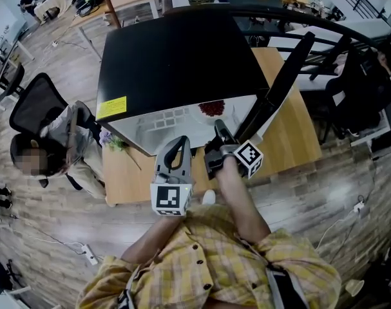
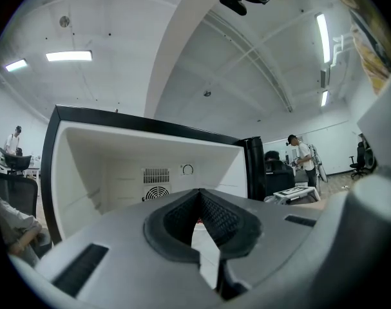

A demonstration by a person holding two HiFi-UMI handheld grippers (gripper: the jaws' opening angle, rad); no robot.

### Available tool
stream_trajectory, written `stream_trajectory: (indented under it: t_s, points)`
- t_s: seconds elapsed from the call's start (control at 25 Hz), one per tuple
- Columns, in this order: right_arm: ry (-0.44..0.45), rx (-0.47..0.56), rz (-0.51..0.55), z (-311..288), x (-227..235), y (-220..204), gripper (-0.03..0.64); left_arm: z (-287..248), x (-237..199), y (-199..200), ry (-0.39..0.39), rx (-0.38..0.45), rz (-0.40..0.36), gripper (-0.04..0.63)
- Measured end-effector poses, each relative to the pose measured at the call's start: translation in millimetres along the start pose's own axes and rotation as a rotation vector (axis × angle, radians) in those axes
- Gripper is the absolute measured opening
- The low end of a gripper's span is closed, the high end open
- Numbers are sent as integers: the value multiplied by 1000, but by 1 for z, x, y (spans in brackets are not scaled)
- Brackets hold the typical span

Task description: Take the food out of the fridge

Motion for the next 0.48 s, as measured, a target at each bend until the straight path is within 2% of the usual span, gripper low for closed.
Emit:
stream_trajectory:
  t_s: [0.32,0.44,0.48]
  points:
    - [-16,6,-10,-10,2,2,100,-8,2,-1,-2,-10,10,8]
    - [-11,21,-8,-10,-1,3,34,-9,1,-2,-7,-6,15,8]
    - [-14,27,-16,-10,-1,2,31,-8,1,-2,-8,-6,15,8]
Point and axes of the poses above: the fingertips, and each gripper's own axes: z backward along the fingers, x to its right, y out of its top, the point moved 8 cm from there along z, backward along the fingers, and after that the axes turned 4 degrees about -x, right-handed, at the moved point
